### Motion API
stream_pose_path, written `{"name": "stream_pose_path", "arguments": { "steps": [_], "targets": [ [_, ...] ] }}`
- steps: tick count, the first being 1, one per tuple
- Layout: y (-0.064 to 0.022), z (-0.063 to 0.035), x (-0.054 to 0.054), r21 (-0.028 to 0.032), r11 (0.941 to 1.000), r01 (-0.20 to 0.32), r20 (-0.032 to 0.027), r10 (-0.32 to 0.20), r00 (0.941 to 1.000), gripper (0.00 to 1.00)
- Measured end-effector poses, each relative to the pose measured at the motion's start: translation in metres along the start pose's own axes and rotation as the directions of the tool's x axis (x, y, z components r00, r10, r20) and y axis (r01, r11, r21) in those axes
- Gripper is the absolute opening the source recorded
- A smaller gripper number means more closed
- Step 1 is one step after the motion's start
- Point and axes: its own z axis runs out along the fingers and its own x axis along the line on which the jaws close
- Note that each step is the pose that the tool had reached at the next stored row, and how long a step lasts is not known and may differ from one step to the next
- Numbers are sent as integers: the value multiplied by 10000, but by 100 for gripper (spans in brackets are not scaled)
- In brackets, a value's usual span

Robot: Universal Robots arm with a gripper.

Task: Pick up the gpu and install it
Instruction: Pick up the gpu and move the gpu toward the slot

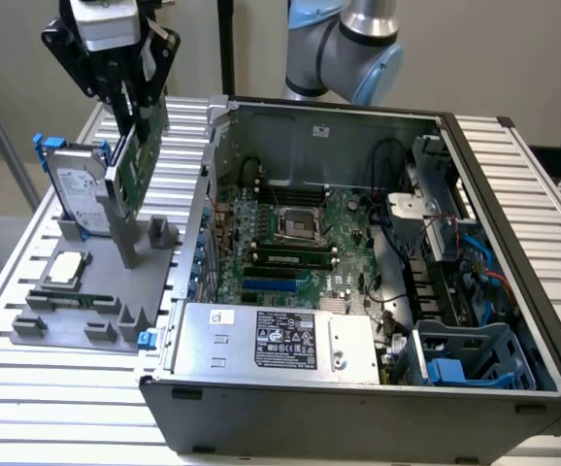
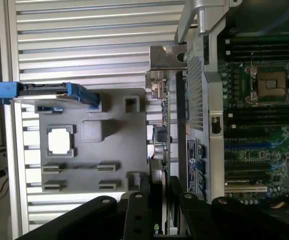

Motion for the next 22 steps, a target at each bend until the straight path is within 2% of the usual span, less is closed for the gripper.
{"name": "stream_pose_path", "arguments": {
  "steps": [4, 7, 22],
  "targets": [
    [18, -140, -182, 4, 10000, -2, -55, 2, 10000, 27],
    [29, -187, -316, 5, 10000, -4, -83, 4, 10000, 27],
    [74, -213, -995, 7, 10000, -7, -130, 7, 9999, 27]
  ]
}}
